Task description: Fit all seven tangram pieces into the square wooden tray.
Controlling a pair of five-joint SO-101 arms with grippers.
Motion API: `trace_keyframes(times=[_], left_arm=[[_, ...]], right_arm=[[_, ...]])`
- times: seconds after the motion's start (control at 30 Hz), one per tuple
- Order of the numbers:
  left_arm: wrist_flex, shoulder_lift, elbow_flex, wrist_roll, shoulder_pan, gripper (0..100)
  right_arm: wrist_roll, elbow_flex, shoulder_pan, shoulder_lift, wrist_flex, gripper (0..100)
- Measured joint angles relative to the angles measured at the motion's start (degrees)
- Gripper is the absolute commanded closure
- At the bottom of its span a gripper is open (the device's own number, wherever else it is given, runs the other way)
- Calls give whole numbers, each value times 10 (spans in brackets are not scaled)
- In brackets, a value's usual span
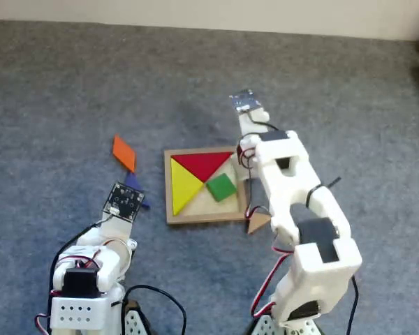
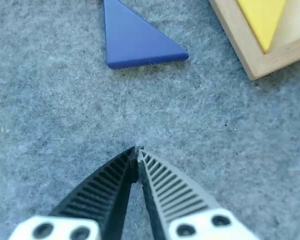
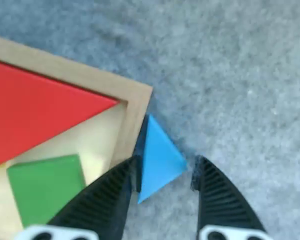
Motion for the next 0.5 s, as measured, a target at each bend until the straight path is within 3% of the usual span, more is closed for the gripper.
trace_keyframes(times=[0.37, 0.5], left_arm=[[0, 0, 0, 0, 0, 995], [0, 0, 0, 0, 0, 995]], right_arm=[[0, -27, 4, 36, 1, 833], [0, -27, 4, 36, 1, 892]])
